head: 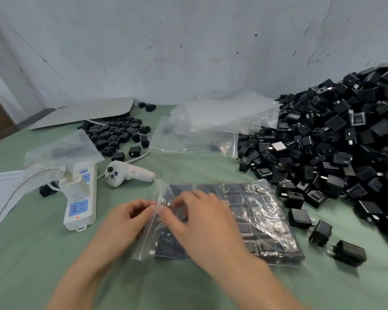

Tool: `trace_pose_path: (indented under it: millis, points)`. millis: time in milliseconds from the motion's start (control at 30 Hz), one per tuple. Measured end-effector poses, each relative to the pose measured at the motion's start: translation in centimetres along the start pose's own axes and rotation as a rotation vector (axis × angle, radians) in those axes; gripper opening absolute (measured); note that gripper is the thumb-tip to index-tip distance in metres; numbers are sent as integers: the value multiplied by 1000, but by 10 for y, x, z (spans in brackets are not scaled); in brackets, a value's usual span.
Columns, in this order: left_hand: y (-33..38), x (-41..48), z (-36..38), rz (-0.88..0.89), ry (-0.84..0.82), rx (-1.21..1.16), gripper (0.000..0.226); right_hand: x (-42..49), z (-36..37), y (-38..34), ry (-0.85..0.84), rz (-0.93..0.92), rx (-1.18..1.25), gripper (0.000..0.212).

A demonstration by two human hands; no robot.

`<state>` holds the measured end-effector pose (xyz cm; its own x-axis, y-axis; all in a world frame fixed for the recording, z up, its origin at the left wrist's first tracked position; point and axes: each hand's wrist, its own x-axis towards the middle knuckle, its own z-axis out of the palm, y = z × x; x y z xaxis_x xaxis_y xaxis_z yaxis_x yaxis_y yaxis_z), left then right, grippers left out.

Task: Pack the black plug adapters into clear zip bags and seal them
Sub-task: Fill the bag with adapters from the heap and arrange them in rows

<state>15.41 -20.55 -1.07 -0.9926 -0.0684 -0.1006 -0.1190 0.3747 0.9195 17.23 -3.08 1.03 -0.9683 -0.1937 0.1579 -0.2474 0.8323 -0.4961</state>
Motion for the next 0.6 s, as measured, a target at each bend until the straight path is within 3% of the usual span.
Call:
trace_pose_path:
  millis: [100, 267, 367, 533, 600]
  points:
    - [1, -3, 4, 7, -21, 12, 19, 6, 18, -13, -23, 73, -20, 53]
    - [3, -4, 1, -50, -90, -73, 46, 12, 25, -24, -16, 47, -15, 31]
    - [2, 0, -4, -44, -61, -146, 43, 12, 26, -31, 35, 13, -6, 28]
    - [4, 2, -3, -75, -71, -469, 23, 14, 27, -40, 93, -72, -8, 29]
    - [8, 3, 0, -75, -133, -441, 34, 13, 26, -40, 100, -123, -22, 28]
